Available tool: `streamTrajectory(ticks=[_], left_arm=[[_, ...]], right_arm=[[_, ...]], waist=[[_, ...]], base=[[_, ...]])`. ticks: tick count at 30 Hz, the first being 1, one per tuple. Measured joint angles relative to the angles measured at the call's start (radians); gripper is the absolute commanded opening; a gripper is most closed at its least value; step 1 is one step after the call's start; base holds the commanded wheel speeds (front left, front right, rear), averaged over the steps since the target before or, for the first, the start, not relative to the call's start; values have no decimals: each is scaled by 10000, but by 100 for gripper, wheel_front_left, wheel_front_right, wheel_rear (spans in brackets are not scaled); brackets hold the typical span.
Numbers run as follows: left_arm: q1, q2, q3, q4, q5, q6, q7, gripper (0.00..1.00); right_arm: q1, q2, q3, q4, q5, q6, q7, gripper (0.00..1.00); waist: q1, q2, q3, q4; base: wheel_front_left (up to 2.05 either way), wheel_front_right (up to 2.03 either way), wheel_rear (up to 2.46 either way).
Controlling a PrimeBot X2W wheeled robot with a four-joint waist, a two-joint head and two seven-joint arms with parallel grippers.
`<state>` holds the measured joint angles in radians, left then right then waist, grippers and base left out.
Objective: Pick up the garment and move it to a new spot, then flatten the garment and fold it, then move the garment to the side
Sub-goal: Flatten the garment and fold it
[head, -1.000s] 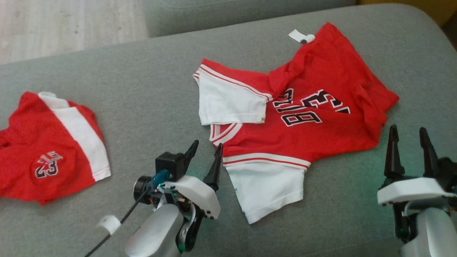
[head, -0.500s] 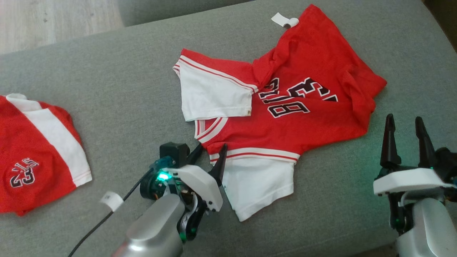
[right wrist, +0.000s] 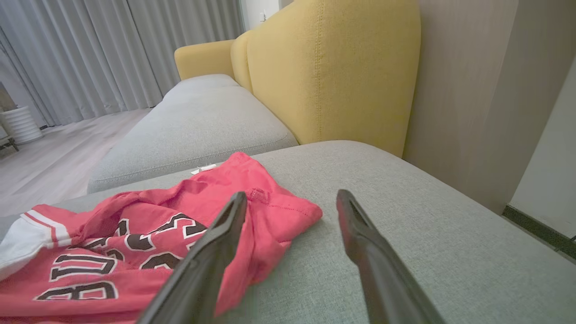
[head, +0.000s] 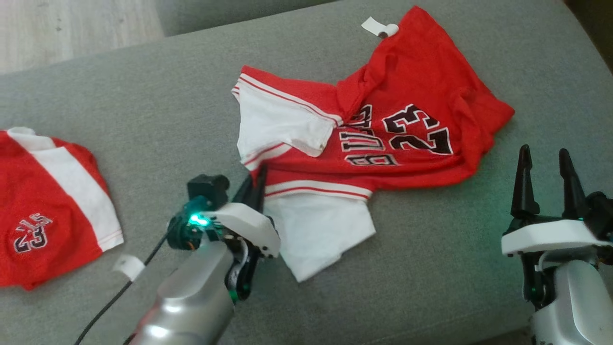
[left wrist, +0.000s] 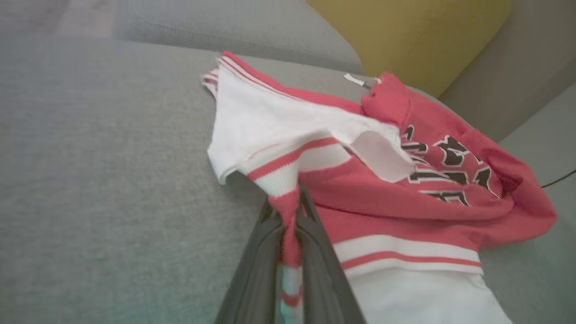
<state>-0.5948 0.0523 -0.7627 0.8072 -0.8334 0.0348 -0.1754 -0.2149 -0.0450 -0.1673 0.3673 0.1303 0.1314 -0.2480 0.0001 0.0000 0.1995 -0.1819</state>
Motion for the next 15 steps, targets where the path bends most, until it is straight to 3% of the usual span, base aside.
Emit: streamTrajectory(ticks=[15], left_arm=[[-286, 623, 591, 788, -27, 92, -562, 0]], right_arm=[[10, 0, 92, 65, -159, 0, -2, 100]], waist=[[-1, 0, -284, 557]], base=[[0, 0, 0]])
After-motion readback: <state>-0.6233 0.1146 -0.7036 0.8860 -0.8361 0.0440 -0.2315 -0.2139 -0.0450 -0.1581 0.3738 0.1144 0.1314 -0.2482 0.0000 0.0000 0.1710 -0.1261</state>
